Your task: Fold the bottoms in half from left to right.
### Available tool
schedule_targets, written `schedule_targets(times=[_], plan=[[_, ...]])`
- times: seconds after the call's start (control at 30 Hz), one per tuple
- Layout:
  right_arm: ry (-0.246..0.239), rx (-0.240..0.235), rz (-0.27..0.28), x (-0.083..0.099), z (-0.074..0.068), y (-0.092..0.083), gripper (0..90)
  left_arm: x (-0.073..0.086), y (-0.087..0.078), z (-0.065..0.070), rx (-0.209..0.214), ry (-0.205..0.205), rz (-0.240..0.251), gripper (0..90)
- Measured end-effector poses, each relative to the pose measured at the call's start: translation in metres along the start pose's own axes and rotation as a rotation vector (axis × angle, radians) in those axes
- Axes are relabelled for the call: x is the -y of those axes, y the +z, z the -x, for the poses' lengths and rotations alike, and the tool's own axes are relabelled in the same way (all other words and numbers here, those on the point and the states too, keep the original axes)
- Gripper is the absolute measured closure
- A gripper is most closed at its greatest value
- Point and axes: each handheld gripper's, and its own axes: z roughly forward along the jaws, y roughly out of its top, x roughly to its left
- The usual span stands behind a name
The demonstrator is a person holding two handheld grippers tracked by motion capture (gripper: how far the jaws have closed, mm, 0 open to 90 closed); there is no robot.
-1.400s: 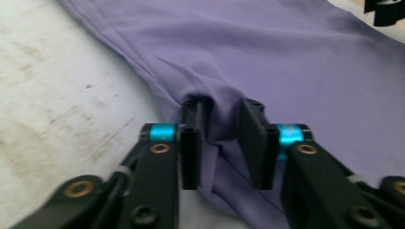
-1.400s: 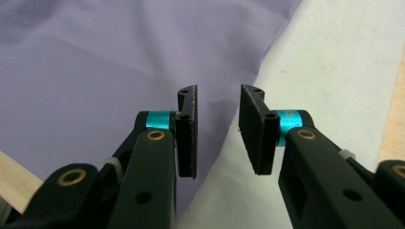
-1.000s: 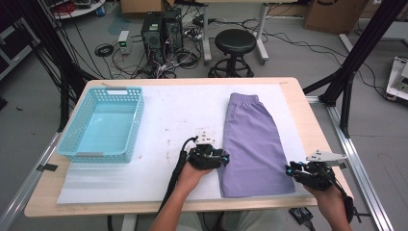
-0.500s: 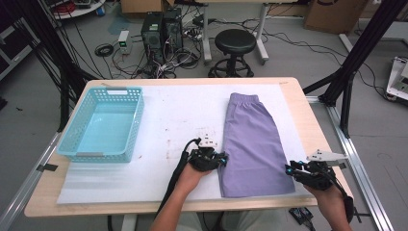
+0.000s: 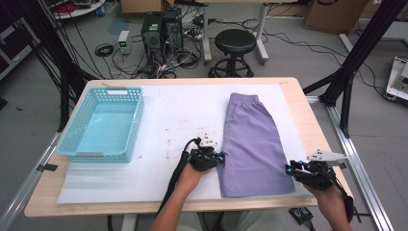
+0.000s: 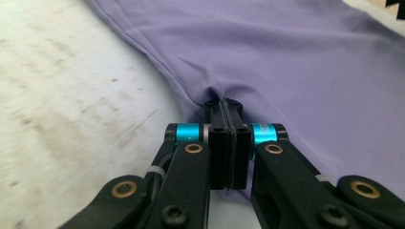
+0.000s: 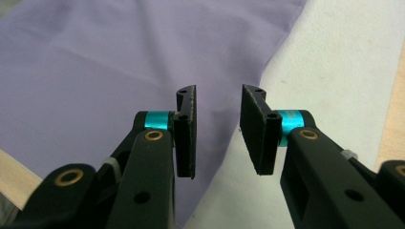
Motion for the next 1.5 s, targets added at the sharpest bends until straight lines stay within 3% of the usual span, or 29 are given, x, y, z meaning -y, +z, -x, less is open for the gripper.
schedule_targets(times=[0.27, 0.37, 0.43, 0.47, 0.6, 0.73, 0.8, 0.9, 0.93, 1.0, 1.03, 1.1, 1.17, 1.23, 1.4, 1.5], plan=[[-0.002, -0.003, -0.003, -0.001, -0.001, 0.001, 68.2, 0.003, -0.014, -0.012, -0.032, -0.063, 0.048, 89.1], [0.002, -0.004, -0.001, -0.001, -0.001, 0.001, 68.2, 0.006, -0.016, -0.013, -0.020, -0.073, 0.063, 87.6], [0.003, -0.011, -0.008, 0.000, -0.002, 0.002, 67.9, 0.006, -0.015, -0.013, 0.023, -0.103, 0.056, 70.4], [0.001, -0.020, -0.014, 0.000, -0.002, 0.003, 66.5, 0.006, -0.015, -0.013, 0.025, -0.098, 0.053, 64.7], [-0.010, -0.062, -0.062, 0.000, -0.008, 0.013, 62.9, 0.007, -0.020, -0.013, 0.023, -0.096, 0.073, 63.4], [-0.070, -0.002, -0.111, 0.001, -0.010, 0.018, 90.0, 0.010, -0.025, -0.016, 0.017, -0.088, 0.068, 64.4], [-0.082, 0.014, -0.106, 0.001, -0.008, 0.014, 90.0, 0.012, -0.026, -0.016, 0.020, -0.086, 0.066, 66.3], [-0.055, 0.034, -0.080, 0.002, -0.003, 0.008, 90.0, 0.012, -0.025, -0.015, 0.025, -0.071, 0.054, 69.8], [-0.037, 0.019, -0.070, 0.002, -0.002, 0.007, 89.6, 0.013, -0.024, -0.014, 0.023, -0.062, 0.046, 71.2], [-0.017, -0.027, -0.054, 0.002, -0.003, 0.009, 65.7, 0.013, -0.022, -0.012, 0.021, -0.042, 0.027, 72.9], [-0.013, -0.030, -0.072, 0.002, -0.005, 0.013, 64.9, 0.013, -0.021, -0.012, 0.020, -0.041, 0.027, 72.9], [-0.060, -0.020, -0.096, 0.003, -0.009, 0.020, 70.0, 0.012, -0.021, -0.012, 0.019, -0.046, 0.030, 72.8], [-0.136, -0.006, -0.103, 0.002, -0.014, 0.020, 89.4, 0.012, -0.021, -0.012, 0.015, -0.053, 0.035, 72.6], [-0.162, 0.022, -0.109, 0.002, -0.016, 0.018, 89.7, 0.012, -0.022, -0.012, 0.014, -0.056, 0.039, 71.8], [-0.084, 0.034, -0.069, 0.002, -0.005, 0.008, 89.6, 0.012, -0.022, -0.012, 0.010, -0.058, 0.040, 69.6], [-0.072, 0.024, -0.087, 0.004, -0.003, 0.009, 88.8, 0.012, -0.021, -0.010, 0.012, -0.042, 0.029, 70.9]])
